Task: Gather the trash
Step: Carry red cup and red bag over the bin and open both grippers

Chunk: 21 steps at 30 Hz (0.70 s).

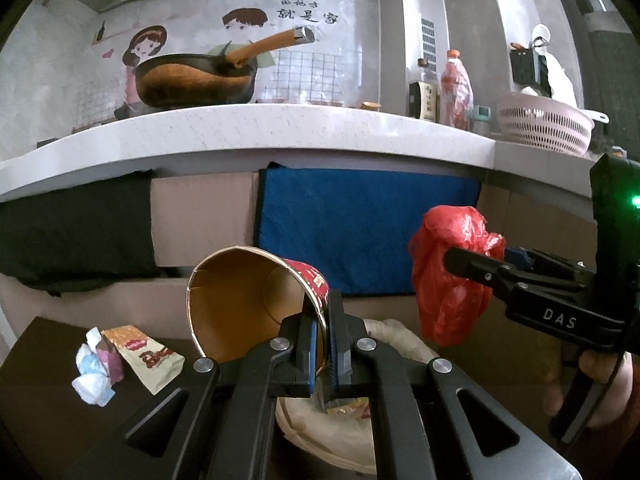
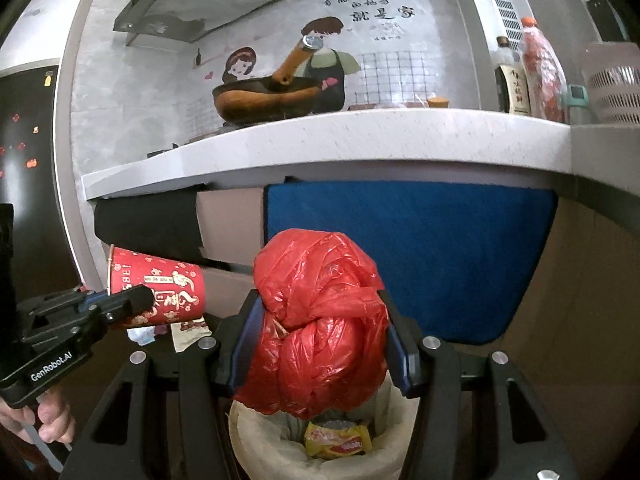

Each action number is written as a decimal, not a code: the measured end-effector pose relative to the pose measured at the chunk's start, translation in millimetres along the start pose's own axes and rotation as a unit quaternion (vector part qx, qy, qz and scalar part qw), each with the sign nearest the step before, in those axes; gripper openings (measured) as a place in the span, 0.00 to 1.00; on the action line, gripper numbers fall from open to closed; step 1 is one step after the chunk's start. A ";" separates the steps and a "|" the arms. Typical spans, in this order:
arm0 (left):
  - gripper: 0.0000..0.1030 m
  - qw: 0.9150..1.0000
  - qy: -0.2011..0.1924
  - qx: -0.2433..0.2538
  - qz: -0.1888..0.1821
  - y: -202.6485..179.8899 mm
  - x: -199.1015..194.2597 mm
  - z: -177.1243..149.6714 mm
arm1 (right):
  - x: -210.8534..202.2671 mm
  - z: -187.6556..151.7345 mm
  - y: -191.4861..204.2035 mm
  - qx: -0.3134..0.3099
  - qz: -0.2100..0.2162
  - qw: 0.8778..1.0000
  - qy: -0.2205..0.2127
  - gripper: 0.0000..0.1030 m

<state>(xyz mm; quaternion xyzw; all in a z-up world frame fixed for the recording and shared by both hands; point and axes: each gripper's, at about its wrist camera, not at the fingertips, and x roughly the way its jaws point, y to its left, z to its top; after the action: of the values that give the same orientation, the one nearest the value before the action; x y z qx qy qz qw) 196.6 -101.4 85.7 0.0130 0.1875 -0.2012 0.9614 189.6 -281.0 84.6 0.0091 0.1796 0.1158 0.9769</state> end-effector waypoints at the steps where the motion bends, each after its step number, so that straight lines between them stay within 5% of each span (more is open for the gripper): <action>1: 0.04 1.000 -0.002 0.002 0.002 -1.4 1.3 -0.1 | 1.2 -0.7 -0.9 0.001 0.000 1.000 0.001 0.50; 9: 0.04 1.000 -0.015 -0.004 -0.004 -1.1 4.4 9.0 | 4.0 0.9 -6.0 0.004 -0.004 1.000 0.018 0.50; 21: 0.04 0.999 0.030 -0.013 -0.022 4.2 36.3 -9.4 | 28.5 -11.6 -11.2 0.010 -0.013 0.999 0.050 0.50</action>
<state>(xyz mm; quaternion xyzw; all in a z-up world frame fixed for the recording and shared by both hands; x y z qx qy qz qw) 225.7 -110.5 63.5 0.0028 0.2192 -0.2190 0.9508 213.9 -285.6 63.2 0.0105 0.2295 0.1014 0.9680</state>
